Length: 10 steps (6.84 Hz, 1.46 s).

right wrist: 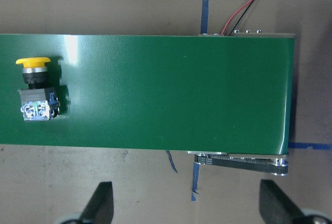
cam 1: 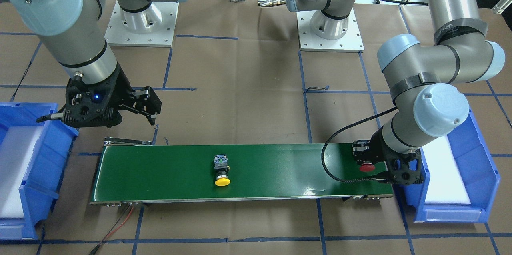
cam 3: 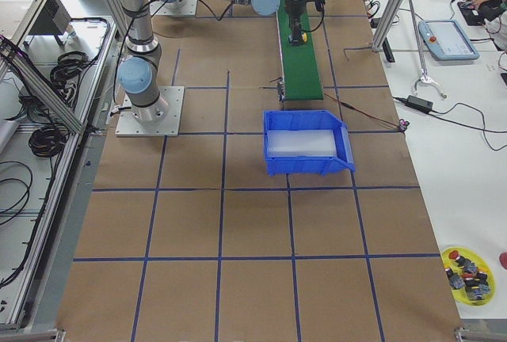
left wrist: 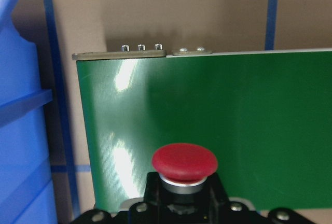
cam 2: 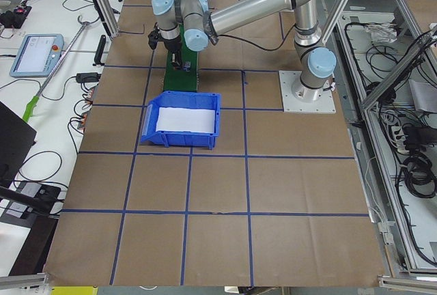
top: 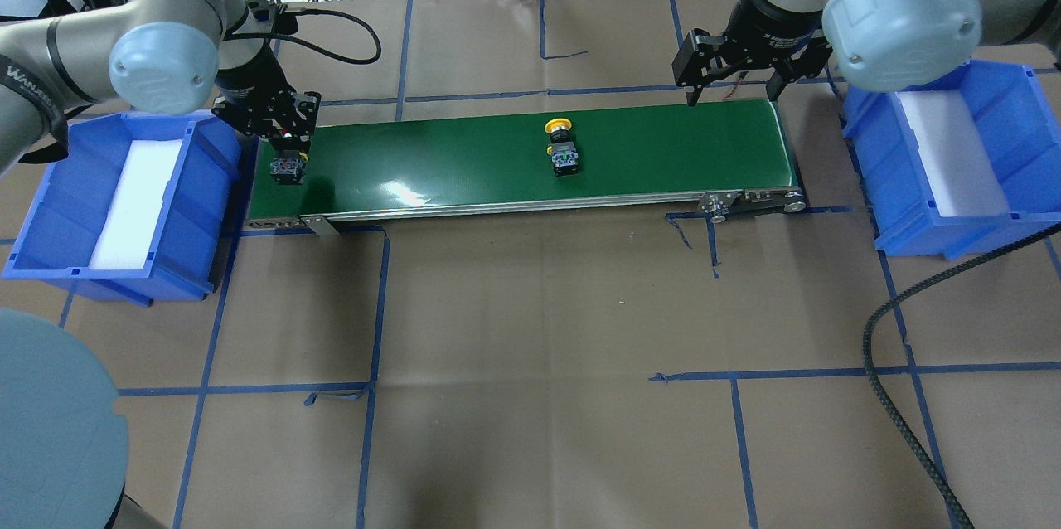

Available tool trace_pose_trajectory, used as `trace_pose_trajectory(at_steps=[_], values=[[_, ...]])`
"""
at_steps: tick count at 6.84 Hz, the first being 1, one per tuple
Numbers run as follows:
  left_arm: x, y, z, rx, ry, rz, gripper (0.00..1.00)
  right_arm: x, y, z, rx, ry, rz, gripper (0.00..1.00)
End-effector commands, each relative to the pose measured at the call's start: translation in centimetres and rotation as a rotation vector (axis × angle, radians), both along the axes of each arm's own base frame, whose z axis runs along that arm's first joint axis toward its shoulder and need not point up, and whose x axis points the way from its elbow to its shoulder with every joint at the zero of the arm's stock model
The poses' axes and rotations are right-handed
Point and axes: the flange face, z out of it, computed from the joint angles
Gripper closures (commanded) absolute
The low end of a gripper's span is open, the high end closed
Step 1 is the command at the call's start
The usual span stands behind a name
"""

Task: Transport two buttons from left to right
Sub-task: 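Place the red button on the conveyor while the right gripper approaches the yellow button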

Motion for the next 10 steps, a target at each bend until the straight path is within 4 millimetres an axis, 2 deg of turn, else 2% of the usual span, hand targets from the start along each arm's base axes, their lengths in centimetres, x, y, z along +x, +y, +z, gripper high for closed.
trace_pose_trajectory(at_steps=[1, 3, 4, 5, 6, 7, 8, 10], values=[[0.1, 0.0, -1.4, -0.018, -0.002, 0.007, 1.0, -0.1, -1.4, -1.6, -0.039, 0.008, -0.002, 0.0], [0.1, -0.4, -2.0, -0.012, -0.002, 0.007, 1.0, 0.0, -1.4, -2.3, -0.015, 0.008, 0.008, 0.0], [0.2, -0.6, -1.9, -0.014, -0.002, 0.009, 0.82, 0.0, -0.9, -3.8, 0.016, 0.003, 0.005, 0.0], [0.0, -0.5, -2.2, -0.012, 0.018, 0.011, 0.23, 0.1, -0.9, -4.9, 0.024, 0.0, -0.005, 0.0], [-0.4, -1.0, -1.8, -0.028, 0.062, 0.018, 0.01, 0.1, -1.0, -5.3, 0.034, -0.005, -0.048, 0.0], [-0.1, -1.2, -1.3, -0.037, 0.061, 0.022, 0.0, 0.1, -1.3, -5.1, 0.016, -0.007, -0.074, 0.0], [0.1, -1.8, 0.6, -0.065, 0.053, 0.022, 0.0, 0.1, -1.3, -5.3, 0.015, -0.007, -0.074, 0.0], [-0.2, -1.9, 6.5, -0.04, 0.056, 0.034, 0.0, 0.1, -1.3, -5.3, 0.017, -0.006, -0.074, 0.0]])
